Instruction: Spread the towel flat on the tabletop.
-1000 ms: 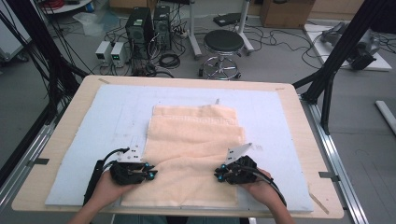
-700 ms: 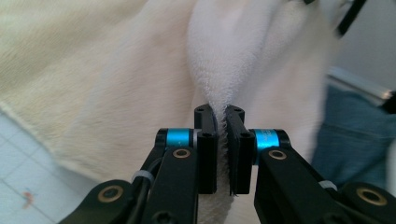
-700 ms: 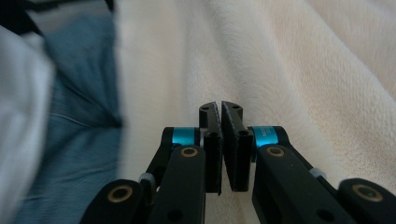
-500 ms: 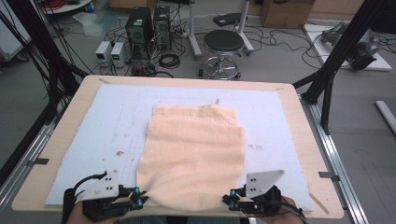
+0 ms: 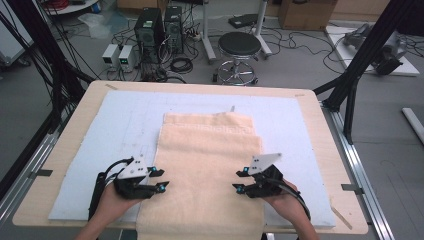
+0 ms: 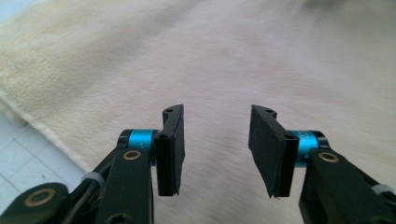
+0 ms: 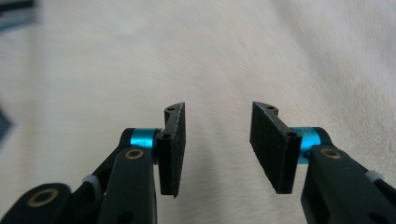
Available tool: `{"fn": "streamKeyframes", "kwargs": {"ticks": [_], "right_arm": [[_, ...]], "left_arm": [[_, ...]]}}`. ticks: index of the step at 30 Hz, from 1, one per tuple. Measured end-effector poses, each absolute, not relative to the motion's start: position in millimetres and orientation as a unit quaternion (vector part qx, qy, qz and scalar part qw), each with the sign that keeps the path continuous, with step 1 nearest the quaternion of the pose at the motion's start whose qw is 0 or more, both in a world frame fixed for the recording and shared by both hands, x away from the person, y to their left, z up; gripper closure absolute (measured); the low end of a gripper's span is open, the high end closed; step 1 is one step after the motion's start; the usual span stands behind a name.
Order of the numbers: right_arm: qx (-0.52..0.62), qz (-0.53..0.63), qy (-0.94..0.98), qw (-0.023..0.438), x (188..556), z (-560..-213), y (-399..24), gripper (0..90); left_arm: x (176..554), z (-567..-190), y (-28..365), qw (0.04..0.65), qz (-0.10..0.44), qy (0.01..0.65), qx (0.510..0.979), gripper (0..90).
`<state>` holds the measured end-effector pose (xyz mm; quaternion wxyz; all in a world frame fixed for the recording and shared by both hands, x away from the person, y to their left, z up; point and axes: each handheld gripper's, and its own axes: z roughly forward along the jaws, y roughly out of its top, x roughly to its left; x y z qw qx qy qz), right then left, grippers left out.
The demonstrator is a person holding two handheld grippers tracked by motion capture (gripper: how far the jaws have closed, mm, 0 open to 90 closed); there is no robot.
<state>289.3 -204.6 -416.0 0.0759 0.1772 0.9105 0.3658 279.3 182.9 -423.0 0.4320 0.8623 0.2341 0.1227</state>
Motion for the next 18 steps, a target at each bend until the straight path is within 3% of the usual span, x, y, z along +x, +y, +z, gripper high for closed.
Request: {"fn": "streamKeyframes", "kwargs": {"ticks": [3,4,6,8,13,18], "right_arm": [[0.185,0.338,0.921,0.061,305,-430,-198,58.2],[0.186,0.34,0.92,0.056,306,-433,-197,61.5],[0.185,0.356,0.915,0.049,308,-434,-199,76.2],[0.18,0.364,0.913,0.037,308,-435,-199,84.2],[0.157,0.384,0.909,0.036,291,-422,-197,85.5],[0.115,0.396,0.911,0.023,250,-405,-194,84.6]], "left_arm": [[295,-434,182,0.414,0.103,0.245,0.871,56.4],[299,-439,182,0.402,0.082,0.249,0.878,60.1],[296,-443,185,0.415,0.089,0.247,0.871,73.7],[294,-441,186,0.415,0.077,0.258,0.869,84.5],[264,-424,196,0.424,0.082,0.241,0.869,86.0],[213,-404,209,0.454,0.069,0.212,0.863,85.5]]}}
